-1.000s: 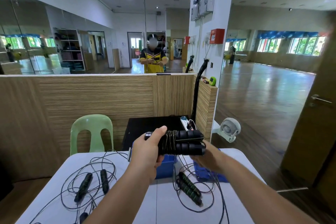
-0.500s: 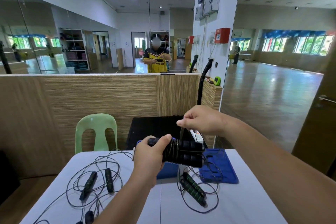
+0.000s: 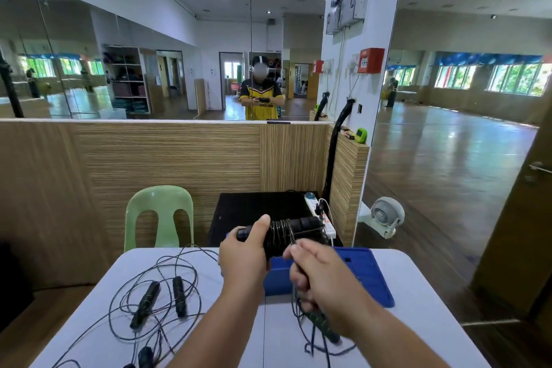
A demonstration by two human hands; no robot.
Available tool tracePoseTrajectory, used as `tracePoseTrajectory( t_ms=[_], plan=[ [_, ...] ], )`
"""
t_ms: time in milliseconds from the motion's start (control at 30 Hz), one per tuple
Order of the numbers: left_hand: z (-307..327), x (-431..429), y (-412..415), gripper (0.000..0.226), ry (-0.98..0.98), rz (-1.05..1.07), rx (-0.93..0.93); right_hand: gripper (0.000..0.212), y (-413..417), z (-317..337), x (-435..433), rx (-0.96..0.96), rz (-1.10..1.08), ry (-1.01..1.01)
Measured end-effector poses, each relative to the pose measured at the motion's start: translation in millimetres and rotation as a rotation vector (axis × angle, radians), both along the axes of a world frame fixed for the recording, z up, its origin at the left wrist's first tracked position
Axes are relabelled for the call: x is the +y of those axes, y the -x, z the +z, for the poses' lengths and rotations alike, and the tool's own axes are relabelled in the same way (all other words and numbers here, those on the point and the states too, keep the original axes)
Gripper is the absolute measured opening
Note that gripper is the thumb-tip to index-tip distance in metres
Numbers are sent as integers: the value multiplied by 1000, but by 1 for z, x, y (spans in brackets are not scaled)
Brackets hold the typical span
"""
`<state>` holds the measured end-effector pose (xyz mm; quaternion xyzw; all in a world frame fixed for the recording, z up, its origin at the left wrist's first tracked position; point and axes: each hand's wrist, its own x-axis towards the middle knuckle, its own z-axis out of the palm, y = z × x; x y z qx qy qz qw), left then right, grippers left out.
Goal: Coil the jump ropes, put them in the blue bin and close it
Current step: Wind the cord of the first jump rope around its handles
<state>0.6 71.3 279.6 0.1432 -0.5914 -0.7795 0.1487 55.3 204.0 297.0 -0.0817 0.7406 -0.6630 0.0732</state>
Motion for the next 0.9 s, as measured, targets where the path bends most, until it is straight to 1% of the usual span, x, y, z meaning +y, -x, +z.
tracePoseTrajectory(
  t_ms=[100, 233, 300, 367, 433, 467, 500, 533, 633, 700, 733, 833, 900],
  plan=[
    [-2, 9, -3, 39, -56, -8, -43, 31, -6, -22, -4, -95, -28, 146],
    [0, 10, -5, 37, -180, -35, -147, 35, -1, -43, 2, -199, -61, 143],
    [1, 11, -6, 37, -206, -57, -178, 35, 4, -47, 8, -300, -112, 169],
    [2, 14, -10, 36, -228, -91, -196, 32, 8, -52, 16, -376, -107, 336],
    [3, 16, -14, 36, -234, -125, -204, 25, 11, -58, 22, -343, -96, 544],
    [4, 17, -15, 36, -238, -137, -203, 22, 12, -60, 25, -313, -95, 602],
    [5, 17, -15, 36, -239, -146, -200, 20, 13, -64, 28, -279, -91, 603],
    [6, 18, -15, 36, -238, -151, -197, 21, 17, -64, 30, -243, -78, 553],
    [12, 16, -14, 36, -245, -183, -183, 22, 27, -63, 40, -165, -23, 275],
    [19, 11, -15, 35, -244, -224, -155, 32, 33, -60, 49, -122, 56, 99],
    [22, 9, -15, 34, -223, -242, -140, 34, 36, -55, 54, -119, 88, 31],
    [25, 7, -22, 32, -158, -310, -113, 21, 42, -34, 62, -157, 116, -64],
    [24, 9, -27, 31, -121, -351, -106, 15, 48, -14, 62, -155, 70, -102]
  ],
)
